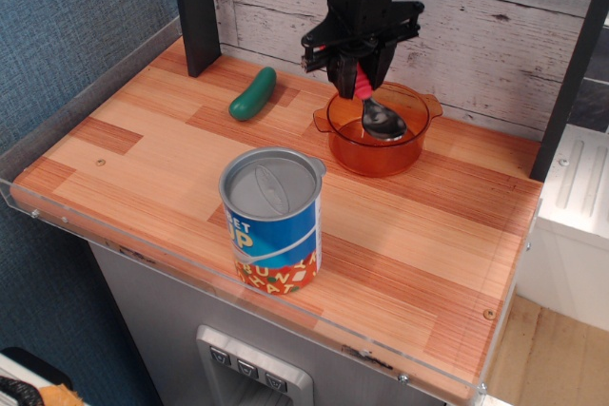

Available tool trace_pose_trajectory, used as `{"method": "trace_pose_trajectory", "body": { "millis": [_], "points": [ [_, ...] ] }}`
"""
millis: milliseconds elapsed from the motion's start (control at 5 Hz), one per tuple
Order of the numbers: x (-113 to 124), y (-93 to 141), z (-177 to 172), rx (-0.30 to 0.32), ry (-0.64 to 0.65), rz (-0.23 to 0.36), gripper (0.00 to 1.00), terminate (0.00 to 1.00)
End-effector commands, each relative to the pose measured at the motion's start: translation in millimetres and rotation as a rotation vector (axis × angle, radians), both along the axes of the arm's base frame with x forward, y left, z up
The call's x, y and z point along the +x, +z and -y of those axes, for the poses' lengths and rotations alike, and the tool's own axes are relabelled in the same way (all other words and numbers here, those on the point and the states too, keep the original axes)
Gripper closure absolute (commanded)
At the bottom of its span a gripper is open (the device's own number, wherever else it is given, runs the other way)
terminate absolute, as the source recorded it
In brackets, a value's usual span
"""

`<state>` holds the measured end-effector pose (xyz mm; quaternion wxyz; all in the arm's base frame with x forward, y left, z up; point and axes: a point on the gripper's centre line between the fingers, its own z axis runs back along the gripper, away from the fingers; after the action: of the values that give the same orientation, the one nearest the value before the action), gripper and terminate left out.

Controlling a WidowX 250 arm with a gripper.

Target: PICK UP THE SPOON AND PUT INTO THE PLASTIC BOWL

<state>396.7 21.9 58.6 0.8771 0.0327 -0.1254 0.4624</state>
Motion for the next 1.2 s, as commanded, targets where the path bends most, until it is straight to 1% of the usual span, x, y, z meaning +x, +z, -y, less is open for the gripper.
{"method": "trace_pose_trajectory", "body": {
  "millis": [0,200,800,1000],
  "points": [
    [1,12,21,0.011,-0.026,0.066,1.00,0.00],
    [2,11,21,0.002,-0.039,0.066,0.00,0.00],
    [4,15,24,0.002,-0.087,0.073,0.00,0.00],
    [0,25,27,0.012,-0.127,0.079,0.00,0.00]
  ]
}}
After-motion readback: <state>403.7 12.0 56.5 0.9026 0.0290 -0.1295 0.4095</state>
